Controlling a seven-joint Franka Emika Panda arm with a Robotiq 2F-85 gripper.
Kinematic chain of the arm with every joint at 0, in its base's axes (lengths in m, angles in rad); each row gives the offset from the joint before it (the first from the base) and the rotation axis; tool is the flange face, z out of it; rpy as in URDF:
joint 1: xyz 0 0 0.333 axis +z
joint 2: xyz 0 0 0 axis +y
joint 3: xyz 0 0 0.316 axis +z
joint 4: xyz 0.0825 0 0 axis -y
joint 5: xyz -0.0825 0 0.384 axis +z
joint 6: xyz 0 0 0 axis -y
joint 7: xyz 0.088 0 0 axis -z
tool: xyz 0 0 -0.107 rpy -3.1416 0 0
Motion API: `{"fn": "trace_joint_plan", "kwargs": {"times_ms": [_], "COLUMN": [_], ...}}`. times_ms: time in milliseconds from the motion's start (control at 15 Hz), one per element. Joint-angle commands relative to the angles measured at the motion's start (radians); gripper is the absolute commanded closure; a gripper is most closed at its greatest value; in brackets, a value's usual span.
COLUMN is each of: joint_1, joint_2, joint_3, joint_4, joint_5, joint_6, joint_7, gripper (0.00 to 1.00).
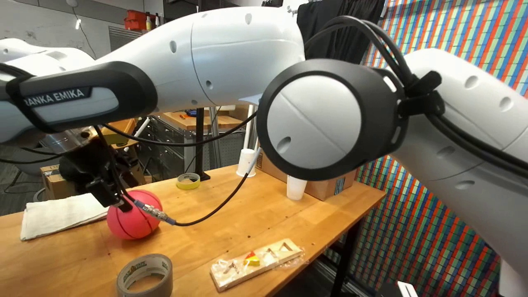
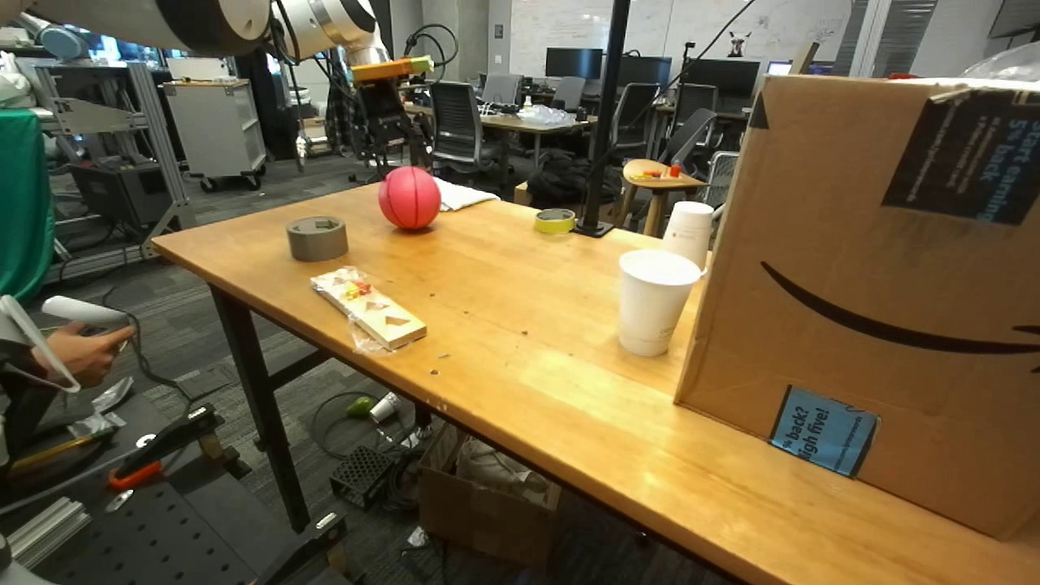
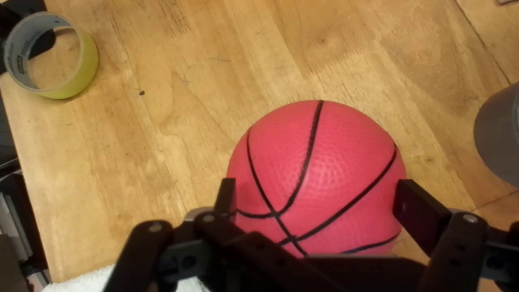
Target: Put the white ball in the cup, then place the basketball on the tape
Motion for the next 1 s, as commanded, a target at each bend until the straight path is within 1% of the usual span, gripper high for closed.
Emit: {"fn": "trace_joint_plan", "kwargs": {"times_ms": [0, 67, 133, 200, 267, 467, 733, 867, 933], "joint_1": [0.024, 0.023, 0.023, 0.02, 0.005, -0.017, -0.059, -0.08, -0.092], "joint_2": [0.044, 0.049, 0.053, 0.057, 0.048, 0.037, 0.026, 0.003, -0.024], "joint_3": [-0.065, -0.073, -0.08, -0.083, -0.06, -0.042, -0.017, -0.001, 0.016], "joint_4": [0.088, 0.094, 0.099, 0.102, 0.083, 0.069, 0.051, 0.031, 0.011], "joint_5": [0.002, 0.006, 0.01, 0.016, 0.003, 0.042, 0.123, 0.169, 0.201], "joint_6": [-0.015, -0.019, -0.024, -0.029, -0.028, -0.049, -0.088, -0.106, -0.114], "joint_7": [-0.07, -0.078, -0.085, -0.092, -0.086, -0.089, -0.087, -0.078, -0.076], "gripper": [0.0, 0.06, 0.24, 0.32, 0.42, 0.65, 0.91, 0.96, 0.96]}}
